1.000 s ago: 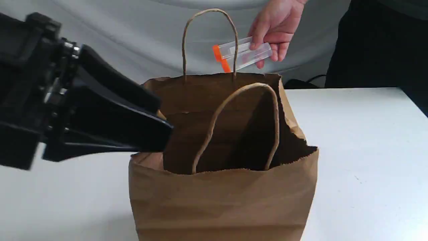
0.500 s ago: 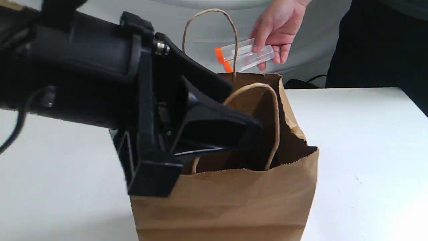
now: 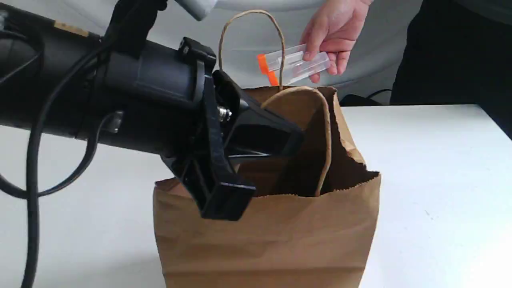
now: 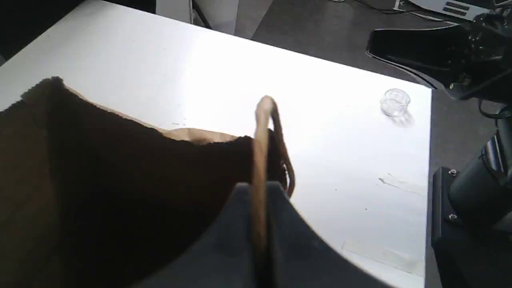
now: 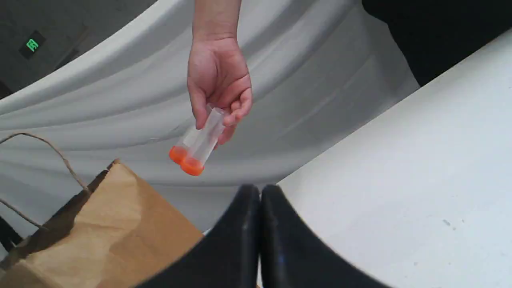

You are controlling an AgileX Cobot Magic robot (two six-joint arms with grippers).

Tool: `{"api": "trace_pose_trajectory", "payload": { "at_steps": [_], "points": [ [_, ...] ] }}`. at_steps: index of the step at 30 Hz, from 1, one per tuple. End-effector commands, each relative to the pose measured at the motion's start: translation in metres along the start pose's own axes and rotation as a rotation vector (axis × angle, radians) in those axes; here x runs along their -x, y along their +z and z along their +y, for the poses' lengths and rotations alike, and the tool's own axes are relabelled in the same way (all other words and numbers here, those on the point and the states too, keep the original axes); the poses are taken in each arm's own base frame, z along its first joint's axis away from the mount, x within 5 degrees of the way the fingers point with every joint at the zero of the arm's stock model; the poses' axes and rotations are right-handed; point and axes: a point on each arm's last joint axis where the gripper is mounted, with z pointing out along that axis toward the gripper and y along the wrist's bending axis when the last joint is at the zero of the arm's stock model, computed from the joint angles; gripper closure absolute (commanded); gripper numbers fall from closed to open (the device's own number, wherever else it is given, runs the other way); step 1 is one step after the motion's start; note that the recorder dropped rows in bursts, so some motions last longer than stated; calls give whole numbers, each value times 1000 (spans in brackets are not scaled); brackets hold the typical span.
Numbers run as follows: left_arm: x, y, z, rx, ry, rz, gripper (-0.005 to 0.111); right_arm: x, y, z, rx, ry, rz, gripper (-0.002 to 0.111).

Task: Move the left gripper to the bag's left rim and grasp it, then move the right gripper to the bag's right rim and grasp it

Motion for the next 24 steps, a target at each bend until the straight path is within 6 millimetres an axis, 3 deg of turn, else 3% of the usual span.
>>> {"api": "trace_pose_trajectory", "payload": {
  "at_steps": [1,6,11,18,22,24],
  "points": [
    [4,-3,-2,7,-29,-22,107,4,-1,4,14,5,-9,108],
    [4,-3,-2,7,-30,-22,107,53,-12,47,118,-60,-138,108],
    [4,-3,-2,7,-30,-22,107,109,-3,99,111,-315,-116,108],
    [4,-3,-2,5,-27,-21,107,187,60,169,50,-611,127,108],
    [4,-3,-3,4,-38,-20,107,215,104,196,53,-687,287,108],
    [4,-3,-3,4,-38,-20,107,218,129,200,55,-709,392,108]
  ]
}}
